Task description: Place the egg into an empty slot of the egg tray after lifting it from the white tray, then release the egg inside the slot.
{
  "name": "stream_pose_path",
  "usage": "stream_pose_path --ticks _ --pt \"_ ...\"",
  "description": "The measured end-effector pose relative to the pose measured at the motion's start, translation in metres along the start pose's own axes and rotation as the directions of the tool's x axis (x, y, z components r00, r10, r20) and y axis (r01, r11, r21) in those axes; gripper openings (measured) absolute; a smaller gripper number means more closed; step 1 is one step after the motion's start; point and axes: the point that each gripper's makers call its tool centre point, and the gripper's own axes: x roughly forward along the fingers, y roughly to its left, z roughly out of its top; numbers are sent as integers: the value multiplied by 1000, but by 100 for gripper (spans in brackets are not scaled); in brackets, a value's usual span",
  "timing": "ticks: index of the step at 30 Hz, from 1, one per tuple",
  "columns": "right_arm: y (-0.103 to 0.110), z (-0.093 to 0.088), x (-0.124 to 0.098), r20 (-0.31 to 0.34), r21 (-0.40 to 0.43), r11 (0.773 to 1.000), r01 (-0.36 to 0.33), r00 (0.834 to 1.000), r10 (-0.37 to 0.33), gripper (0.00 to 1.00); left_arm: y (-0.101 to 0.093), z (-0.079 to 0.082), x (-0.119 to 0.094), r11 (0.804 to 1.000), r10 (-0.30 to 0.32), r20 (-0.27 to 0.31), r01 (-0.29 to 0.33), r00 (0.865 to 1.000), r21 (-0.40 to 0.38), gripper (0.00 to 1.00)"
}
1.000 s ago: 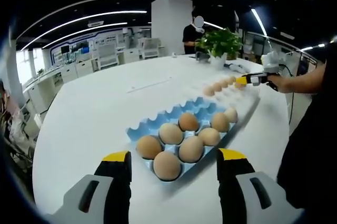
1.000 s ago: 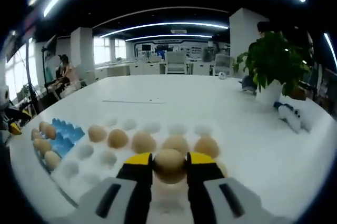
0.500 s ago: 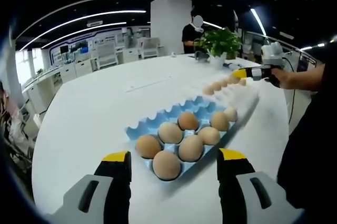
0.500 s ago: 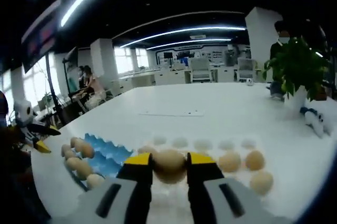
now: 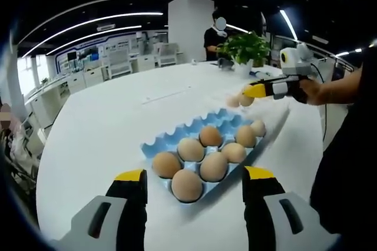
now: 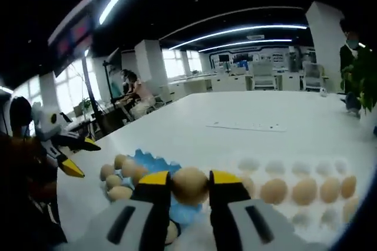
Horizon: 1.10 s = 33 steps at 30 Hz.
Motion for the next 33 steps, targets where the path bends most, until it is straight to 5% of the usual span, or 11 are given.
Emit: stream_pose_path --ticks 33 --pt "42 -27 51 -76 21 993 -115 990 116 25 5 -5 -1 1000 14 -8 -14 1000 -13 66"
